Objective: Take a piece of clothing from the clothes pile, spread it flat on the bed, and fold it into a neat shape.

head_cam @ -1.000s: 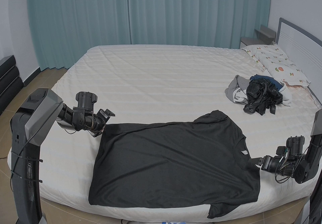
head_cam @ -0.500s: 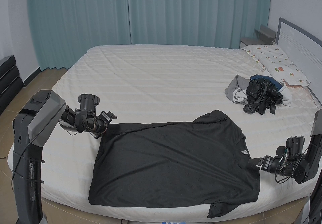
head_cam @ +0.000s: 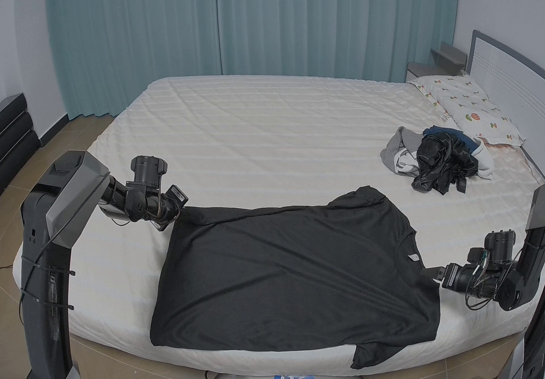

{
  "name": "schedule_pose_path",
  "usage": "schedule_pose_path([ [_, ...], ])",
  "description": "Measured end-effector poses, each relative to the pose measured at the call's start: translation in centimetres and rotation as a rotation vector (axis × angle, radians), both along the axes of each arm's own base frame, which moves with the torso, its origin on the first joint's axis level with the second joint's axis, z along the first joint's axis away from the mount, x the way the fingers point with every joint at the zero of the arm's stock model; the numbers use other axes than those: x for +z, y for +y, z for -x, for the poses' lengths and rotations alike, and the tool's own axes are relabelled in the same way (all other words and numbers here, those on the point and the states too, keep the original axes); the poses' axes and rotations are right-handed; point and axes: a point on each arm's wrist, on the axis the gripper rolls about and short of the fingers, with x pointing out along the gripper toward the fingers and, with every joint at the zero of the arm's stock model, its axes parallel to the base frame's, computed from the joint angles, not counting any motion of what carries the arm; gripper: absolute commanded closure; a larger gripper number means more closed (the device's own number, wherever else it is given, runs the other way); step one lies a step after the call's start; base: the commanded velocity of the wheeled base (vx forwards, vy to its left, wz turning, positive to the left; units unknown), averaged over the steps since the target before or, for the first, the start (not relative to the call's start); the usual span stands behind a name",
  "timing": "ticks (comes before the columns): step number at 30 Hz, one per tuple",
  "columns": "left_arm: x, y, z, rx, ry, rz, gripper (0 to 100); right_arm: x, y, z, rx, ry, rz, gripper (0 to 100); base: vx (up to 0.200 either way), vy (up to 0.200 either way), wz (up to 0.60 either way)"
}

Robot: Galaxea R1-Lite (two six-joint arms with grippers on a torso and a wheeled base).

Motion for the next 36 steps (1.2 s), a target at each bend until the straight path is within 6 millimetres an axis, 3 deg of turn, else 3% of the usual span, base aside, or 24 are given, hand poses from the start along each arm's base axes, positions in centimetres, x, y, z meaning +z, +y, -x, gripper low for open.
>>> schedule_pose_path([
  [6, 0.8, 0.8, -1.1, 0.025, -0.047, 0.009, 100, 0.0, 0.0, 0.0, 0.001, -0.001, -0.001, 0, 0.0, 0.0, 0.0],
  [15, -0.3, 1.4, -2.2, 0.051, -0.035, 0.025, 100, -0.3, 0.0, -0.3, 0.002, -0.013, 0.002, 0, 0.0, 0.0, 0.0],
  [16, -0.4, 1.5, -2.4, 0.057, -0.032, 0.029, 0, -0.4, 0.0, -0.3, 0.002, -0.015, 0.002, 0, 0.0, 0.0, 0.0],
  [27, 0.2, 3.4, -3.7, 0.166, -0.066, 0.132, 0, -0.7, 0.0, -0.2, 0.002, -0.003, 0.0, 0, 0.0, 0.0, 0.0],
  [36, 0.5, 3.7, -3.3, 0.176, -0.012, 0.163, 0, -0.8, 0.0, -0.2, 0.002, 0.0, 0.0, 0, 0.0, 0.0, 0.0],
])
